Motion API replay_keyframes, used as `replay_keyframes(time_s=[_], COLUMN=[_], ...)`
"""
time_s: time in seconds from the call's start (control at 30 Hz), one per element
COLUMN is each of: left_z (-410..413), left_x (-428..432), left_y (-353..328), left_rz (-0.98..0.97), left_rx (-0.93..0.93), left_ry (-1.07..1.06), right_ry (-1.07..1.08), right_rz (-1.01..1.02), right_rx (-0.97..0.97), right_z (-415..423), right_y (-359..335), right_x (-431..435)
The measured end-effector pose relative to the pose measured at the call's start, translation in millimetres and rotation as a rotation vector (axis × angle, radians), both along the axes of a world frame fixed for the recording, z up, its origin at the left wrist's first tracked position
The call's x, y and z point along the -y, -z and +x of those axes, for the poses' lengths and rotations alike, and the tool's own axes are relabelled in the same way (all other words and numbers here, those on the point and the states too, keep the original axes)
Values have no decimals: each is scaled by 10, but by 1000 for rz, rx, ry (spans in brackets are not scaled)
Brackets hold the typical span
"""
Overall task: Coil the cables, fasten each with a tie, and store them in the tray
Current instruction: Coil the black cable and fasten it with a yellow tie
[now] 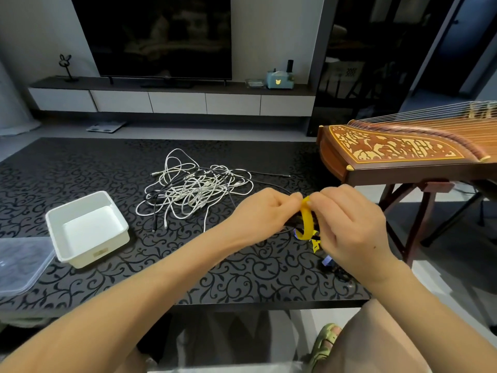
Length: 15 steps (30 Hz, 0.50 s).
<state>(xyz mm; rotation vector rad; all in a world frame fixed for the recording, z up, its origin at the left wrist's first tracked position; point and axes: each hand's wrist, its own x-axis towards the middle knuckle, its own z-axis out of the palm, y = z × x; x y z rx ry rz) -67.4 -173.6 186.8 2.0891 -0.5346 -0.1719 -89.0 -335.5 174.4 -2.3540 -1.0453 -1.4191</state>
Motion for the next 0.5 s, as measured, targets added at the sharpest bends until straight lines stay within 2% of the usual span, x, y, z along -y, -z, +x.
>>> replay_keyframes(time_s=[0.2, 0.37, 0.5], left_z=[68, 88, 85], left_x=[-74, -73, -47], left_y=[48, 56, -3], left_rz=[-210, -63, -43], left_rx=[-44, 31, -116], left_ry=[36, 22, 22], right_ry=[-10, -12, -8], right_rz=[-14, -70, -82], right_rx=[-138, -225, -200], right_z=[60, 81, 82], right_y=[-5, -29, -126], right_x=[86, 124, 125])
